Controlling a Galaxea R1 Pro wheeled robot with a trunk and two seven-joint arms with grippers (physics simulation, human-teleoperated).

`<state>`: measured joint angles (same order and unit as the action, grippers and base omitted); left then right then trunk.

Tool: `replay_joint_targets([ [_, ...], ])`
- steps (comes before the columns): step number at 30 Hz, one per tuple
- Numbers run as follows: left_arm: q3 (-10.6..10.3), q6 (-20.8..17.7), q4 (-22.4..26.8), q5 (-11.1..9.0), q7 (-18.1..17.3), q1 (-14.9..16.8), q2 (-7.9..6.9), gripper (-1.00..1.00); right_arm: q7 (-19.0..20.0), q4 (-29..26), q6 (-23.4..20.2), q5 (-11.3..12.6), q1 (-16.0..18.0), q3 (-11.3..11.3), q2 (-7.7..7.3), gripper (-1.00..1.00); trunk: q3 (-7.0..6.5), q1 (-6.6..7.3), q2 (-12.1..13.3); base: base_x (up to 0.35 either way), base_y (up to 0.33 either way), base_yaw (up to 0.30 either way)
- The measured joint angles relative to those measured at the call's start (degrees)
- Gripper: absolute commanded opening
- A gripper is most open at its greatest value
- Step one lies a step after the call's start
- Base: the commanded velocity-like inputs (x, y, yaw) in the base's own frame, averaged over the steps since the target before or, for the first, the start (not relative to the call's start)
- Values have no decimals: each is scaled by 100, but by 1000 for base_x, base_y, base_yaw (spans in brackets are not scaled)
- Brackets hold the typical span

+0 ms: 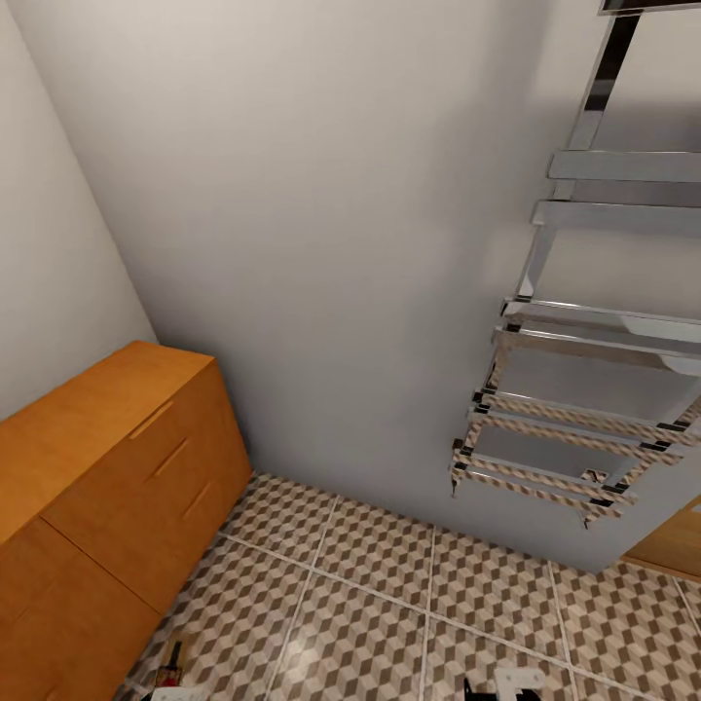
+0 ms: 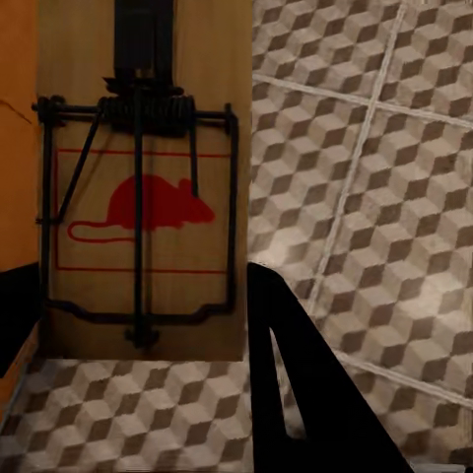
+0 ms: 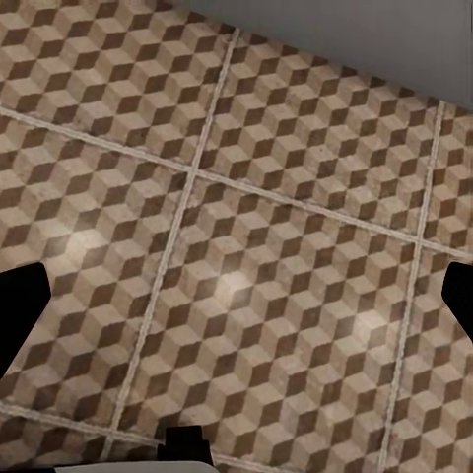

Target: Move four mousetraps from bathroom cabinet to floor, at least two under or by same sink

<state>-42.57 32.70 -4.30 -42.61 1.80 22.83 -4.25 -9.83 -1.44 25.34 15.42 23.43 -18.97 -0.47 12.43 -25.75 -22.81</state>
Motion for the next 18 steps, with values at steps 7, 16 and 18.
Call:
replay_joint_targets([
  [7,-6,371,-2,-96,1401,-119,278,-100,-8,-356,34,0,0,-10,-48,100,0,0,0,0,0,0],
  [16,-6,408,3,-100,1633,-143,353,-100,-13,-427,209,11,1,-5,-106,100,0,0,0,0,0,74],
  [18,-7,409,3,-100,1639,-144,356,-100,-17,-424,220,12,1,-4,-125,100,0,0,0,0,0,236],
])
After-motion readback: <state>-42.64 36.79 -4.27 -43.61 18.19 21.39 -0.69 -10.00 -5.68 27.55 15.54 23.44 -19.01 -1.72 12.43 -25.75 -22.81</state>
